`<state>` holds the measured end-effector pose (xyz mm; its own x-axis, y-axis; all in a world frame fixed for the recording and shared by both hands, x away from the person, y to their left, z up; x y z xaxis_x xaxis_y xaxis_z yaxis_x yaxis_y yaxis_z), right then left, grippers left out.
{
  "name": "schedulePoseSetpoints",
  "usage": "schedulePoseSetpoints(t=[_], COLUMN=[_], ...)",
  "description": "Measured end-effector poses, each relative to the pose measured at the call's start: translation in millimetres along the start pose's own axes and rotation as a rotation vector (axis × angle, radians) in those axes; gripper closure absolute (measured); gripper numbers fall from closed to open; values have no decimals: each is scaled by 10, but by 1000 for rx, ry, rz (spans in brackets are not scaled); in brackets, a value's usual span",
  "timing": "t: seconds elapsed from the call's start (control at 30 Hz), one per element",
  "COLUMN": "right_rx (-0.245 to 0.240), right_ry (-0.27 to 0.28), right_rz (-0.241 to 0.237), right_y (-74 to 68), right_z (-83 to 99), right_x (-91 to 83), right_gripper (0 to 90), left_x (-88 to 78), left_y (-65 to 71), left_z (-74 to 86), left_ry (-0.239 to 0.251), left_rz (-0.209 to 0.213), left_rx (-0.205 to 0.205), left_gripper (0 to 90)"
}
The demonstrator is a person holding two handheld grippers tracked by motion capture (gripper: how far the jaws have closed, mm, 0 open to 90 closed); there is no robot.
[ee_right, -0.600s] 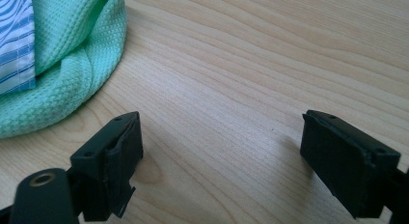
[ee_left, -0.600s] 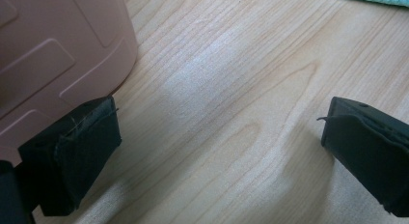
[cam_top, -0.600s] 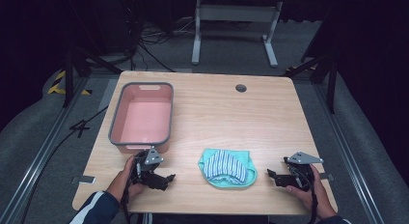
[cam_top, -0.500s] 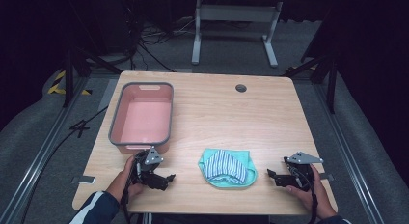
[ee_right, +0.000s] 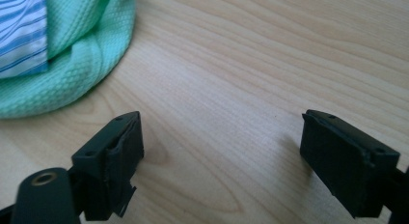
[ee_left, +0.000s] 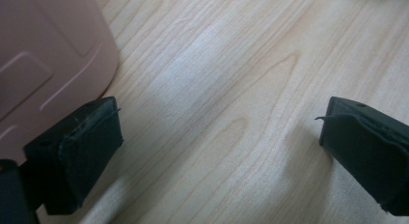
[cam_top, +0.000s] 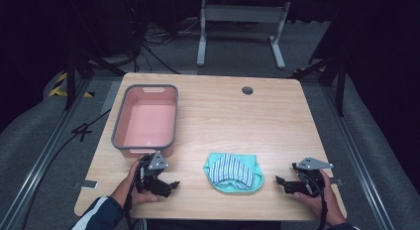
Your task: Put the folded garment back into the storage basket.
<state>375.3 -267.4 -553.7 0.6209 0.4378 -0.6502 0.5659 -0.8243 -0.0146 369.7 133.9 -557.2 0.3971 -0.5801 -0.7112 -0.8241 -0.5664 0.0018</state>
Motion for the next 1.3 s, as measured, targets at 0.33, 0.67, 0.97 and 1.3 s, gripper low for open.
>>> schedulePoseSetpoints(t=[0.33, 0.67, 0.97, 1.3], right_rx=[4, -47, -110, -66], right_ry=[13, 48, 17, -30], right_rz=[-44, -84, -115, -111], right_y=[-96, -327, -583, -608], right_z=[-83, -400, -639, -653], right_x=[-34, 7, 298, 489], right_gripper=[298, 385, 410, 420], left_x=[49, 261, 489, 727], left_y=[53, 187, 259, 247], left_z=[-156, -482, -822, -885], left_ry=[47, 45, 69, 50], left_rz=[27, 0, -25, -11], left_rx=[1, 18, 64, 52], left_gripper=[218, 313, 358, 360])
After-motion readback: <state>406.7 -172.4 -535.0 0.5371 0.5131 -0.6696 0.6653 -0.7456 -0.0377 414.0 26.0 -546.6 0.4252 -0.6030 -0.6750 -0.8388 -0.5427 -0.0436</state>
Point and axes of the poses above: each handheld gripper's, and its own axes: x roughly forward along the jaws, z roughly out of its underside, y roughly to its right, the point moved 10 cm from there along x, roughly forward along the jaws, and after that the axes turned 4 degrees about y, right-handed, at the moved point
